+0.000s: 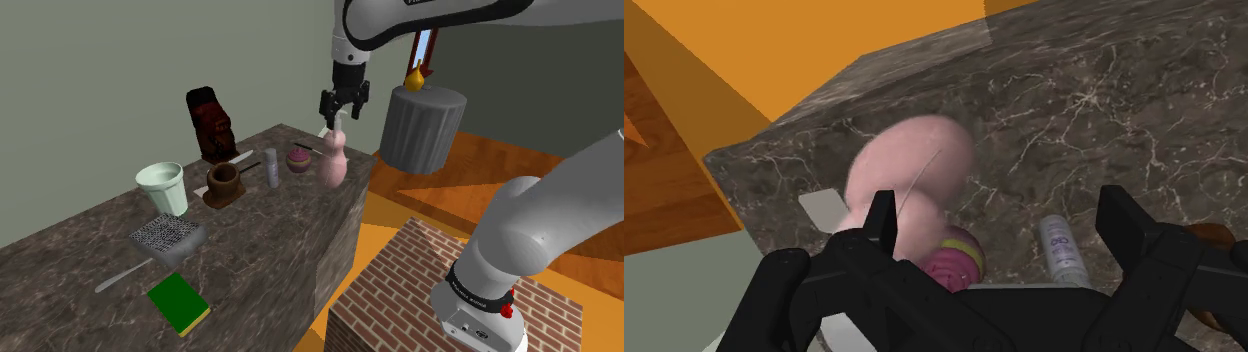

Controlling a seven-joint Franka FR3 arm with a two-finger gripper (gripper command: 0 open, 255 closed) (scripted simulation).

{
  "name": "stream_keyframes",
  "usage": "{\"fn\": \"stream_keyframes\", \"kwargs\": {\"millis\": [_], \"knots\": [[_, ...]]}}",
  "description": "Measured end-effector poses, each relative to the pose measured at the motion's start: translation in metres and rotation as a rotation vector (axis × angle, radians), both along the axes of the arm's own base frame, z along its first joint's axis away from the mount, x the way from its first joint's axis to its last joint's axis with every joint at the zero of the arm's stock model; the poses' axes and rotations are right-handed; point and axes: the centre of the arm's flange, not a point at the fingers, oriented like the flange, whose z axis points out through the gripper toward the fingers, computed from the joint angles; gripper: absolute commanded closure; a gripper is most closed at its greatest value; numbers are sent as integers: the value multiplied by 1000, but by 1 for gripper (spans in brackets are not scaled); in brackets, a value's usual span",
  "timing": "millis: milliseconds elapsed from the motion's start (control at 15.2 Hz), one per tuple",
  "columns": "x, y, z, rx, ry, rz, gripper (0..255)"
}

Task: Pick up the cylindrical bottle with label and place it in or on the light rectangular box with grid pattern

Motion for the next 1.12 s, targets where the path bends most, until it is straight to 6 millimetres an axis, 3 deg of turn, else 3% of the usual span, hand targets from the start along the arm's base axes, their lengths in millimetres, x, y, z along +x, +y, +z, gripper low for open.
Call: {"fn": "stream_keyframes", "kwargs": {"millis": [1122], "knots": [[189, 44, -115, 65, 43, -4, 0]]}}
